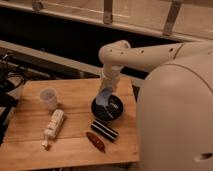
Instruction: Place the white sponge in the ceramic bowl
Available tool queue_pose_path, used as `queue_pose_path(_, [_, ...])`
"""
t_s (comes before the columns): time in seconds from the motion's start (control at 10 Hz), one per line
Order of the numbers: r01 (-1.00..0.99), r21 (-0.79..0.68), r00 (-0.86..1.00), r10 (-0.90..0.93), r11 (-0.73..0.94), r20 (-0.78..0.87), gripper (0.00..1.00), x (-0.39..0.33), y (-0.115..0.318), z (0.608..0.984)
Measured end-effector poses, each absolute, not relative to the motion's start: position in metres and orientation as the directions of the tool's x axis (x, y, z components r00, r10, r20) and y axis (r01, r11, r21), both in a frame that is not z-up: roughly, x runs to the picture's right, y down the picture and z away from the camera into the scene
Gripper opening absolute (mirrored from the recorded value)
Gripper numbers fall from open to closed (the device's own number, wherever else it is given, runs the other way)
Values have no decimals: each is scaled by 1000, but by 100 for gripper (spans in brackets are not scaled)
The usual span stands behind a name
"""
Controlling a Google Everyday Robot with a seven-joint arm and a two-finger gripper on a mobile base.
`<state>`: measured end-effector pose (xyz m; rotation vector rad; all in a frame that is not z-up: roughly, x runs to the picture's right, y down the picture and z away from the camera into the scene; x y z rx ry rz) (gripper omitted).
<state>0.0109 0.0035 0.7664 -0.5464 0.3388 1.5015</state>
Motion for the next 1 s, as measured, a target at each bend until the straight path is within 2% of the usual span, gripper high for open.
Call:
queue_pose_path(0.2, [-990, -139, 69, 844, -7, -533, 27, 6, 5, 767])
queue_pose_path(0.4, [-990, -145, 77, 843, -1, -533, 43, 6, 5, 767])
queue_pose_path(0.6, [-989, -146, 82, 842, 4, -533, 53, 6, 6, 768])
queue_pose_path(1.0, [-987, -159, 102, 841, 19, -532, 53, 0, 8, 769])
